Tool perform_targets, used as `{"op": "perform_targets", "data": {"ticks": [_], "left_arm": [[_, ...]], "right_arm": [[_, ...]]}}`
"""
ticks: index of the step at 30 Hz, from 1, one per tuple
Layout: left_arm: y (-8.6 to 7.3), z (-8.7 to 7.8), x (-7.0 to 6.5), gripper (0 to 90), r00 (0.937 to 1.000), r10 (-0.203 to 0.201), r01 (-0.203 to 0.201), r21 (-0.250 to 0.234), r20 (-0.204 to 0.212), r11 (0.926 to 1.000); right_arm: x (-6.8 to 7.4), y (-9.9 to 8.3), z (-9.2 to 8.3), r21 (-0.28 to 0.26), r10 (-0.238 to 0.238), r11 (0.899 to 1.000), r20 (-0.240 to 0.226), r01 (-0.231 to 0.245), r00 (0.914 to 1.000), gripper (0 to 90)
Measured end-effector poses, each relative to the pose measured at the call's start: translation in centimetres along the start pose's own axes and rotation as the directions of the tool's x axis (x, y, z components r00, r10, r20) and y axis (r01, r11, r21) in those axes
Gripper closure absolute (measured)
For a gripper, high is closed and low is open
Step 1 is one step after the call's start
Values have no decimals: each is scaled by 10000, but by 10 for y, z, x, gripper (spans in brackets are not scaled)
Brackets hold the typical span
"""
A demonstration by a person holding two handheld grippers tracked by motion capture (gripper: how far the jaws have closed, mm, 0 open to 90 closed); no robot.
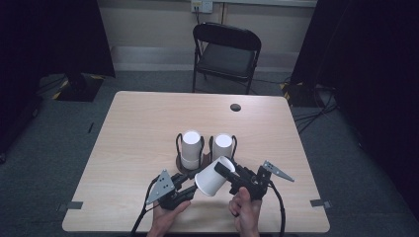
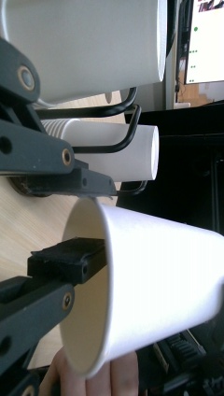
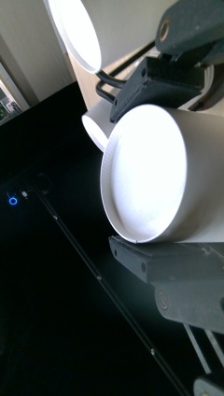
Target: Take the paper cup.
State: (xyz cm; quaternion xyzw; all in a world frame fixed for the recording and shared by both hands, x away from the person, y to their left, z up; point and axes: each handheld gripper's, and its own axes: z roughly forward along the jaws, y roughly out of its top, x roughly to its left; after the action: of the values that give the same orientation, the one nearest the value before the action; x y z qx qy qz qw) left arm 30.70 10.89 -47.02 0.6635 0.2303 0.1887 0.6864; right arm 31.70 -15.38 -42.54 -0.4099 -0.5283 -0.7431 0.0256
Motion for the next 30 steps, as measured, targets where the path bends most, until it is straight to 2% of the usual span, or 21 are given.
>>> {"op": "perform_targets", "data": {"ticks": [10, 17, 19, 24, 30], "left_arm": [[-1, 5, -3, 749, 9993, 334, -335, -104, -176, 9994], [-3, 5, -3, 734, 9994, 315, -316, -65, -137, 9995], [-2, 6, -4, 725, 9993, 372, -373, -58, -97, 9993], [-1, 5, -3, 799, 9996, 245, -244, -93, 115, 9997], [-1, 4, -2, 836, 9996, 107, -111, 148, 261, 9998]], "right_arm": [[1, -8, 5, 360, 194, 9992, -170, -187, 9997, 349], [-1, -10, 6, 492, 408, 9980, -227, -396, 9989, 348], [-2, -12, 8, 705, 536, 9962, -283, -515, 9982, 347], [-3, -12, 7, 625, 597, 9964, -324, -576, 9977, 337], [-4, -13, 5, 602, 149, 9981, 97, -154, 9998, 307]]}}
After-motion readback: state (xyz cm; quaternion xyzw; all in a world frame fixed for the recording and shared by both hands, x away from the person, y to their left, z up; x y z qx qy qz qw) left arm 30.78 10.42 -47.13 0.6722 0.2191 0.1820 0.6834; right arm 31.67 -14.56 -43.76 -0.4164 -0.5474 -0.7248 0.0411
